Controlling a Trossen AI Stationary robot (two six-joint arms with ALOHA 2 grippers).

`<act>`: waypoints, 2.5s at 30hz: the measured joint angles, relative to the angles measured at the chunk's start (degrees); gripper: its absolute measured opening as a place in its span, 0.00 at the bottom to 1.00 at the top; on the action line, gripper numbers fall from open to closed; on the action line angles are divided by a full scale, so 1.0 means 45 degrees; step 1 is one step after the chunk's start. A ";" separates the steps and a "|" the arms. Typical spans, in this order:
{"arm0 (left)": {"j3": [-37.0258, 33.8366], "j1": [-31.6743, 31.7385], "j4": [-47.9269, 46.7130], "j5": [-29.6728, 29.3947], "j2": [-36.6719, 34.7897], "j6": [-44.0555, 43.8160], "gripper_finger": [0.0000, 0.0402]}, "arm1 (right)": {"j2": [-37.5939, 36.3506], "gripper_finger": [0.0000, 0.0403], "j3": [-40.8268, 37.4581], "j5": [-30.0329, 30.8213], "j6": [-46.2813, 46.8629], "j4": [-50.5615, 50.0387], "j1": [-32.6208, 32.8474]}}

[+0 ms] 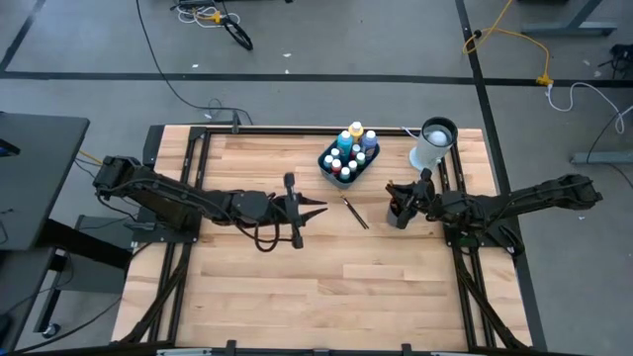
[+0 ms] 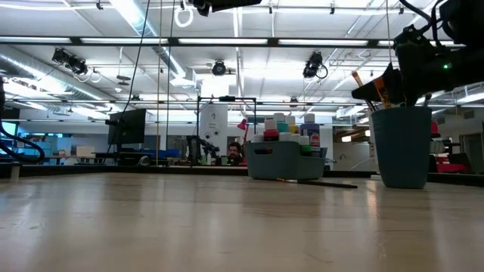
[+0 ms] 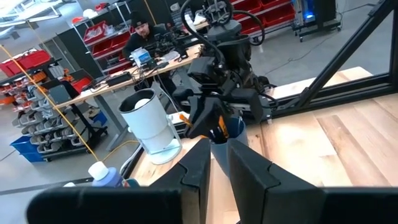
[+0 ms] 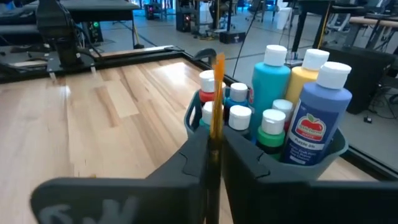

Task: Pick & Place Paint Supplies
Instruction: Put the golden paint brush into the blue cup, then move the blue cup to the center of the table

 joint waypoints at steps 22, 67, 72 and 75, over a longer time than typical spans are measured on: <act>0.0000 0.0018 -0.0266 0.0099 0.0005 0.0008 0.15 | -0.0005 0.37 -0.0010 -0.0391 -0.0990 0.1917 0.0000; 0.4386 0.3790 -0.3648 0.7060 0.7585 -0.1451 0.43 | 0.1185 0.58 0.2200 -0.2030 -0.3341 0.2383 -0.0005; 0.6261 0.3941 -0.5447 0.7239 0.8966 -0.0766 0.43 | 0.1185 0.58 0.2200 -0.2035 -0.3340 0.2378 -0.0005; 0.6878 0.4026 -0.5995 0.7286 0.9344 -0.0683 0.43 | 0.1185 0.58 0.2200 -0.2035 -0.3326 0.2319 -0.0005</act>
